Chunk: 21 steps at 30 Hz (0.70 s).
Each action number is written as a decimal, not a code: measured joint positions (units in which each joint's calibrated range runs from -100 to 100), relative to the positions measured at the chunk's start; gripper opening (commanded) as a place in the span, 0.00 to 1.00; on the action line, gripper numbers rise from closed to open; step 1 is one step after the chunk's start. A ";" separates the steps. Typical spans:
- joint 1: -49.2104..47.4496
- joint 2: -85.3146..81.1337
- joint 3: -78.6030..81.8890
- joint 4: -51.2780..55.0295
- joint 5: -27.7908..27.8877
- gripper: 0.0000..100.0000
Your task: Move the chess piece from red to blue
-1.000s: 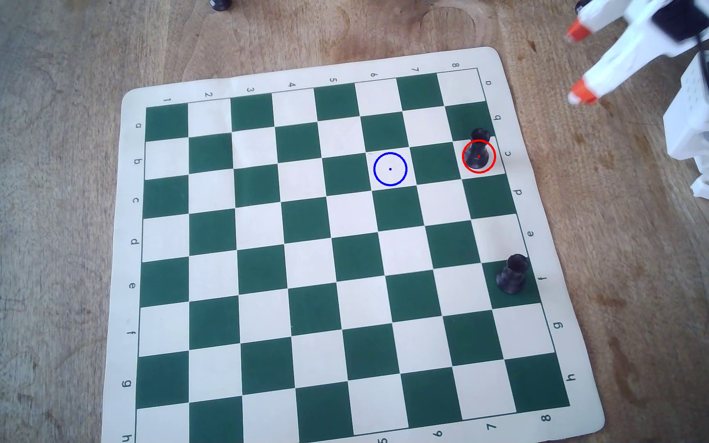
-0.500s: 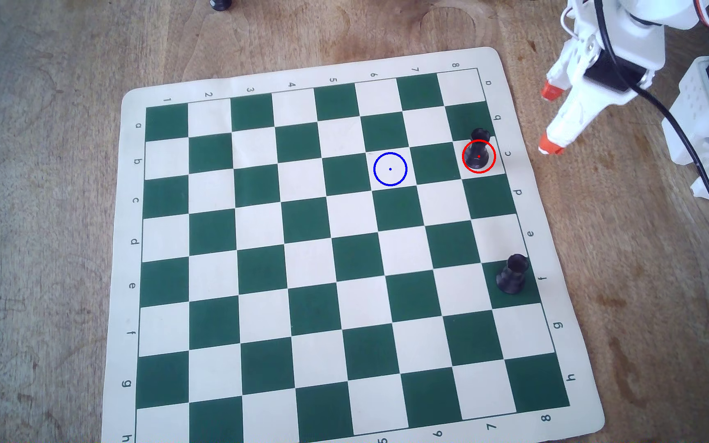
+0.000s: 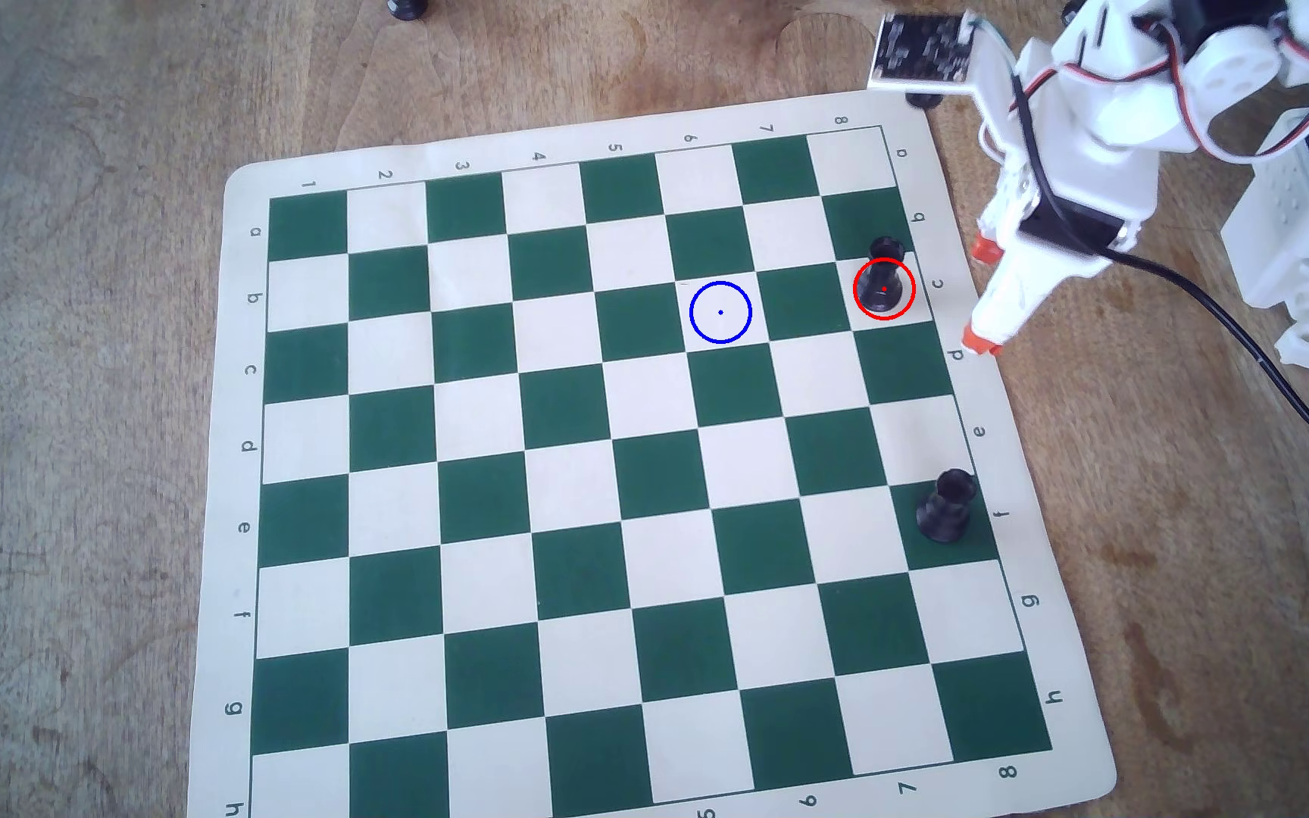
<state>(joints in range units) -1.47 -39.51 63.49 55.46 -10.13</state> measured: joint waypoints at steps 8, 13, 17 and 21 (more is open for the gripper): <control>1.47 0.25 4.70 -9.32 0.29 0.25; 1.47 2.26 4.79 -16.49 0.29 0.25; 1.47 3.35 4.79 -19.44 0.29 0.25; 1.99 4.11 4.79 -21.20 0.29 0.25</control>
<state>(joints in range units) 0.52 -35.40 68.28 34.26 -9.84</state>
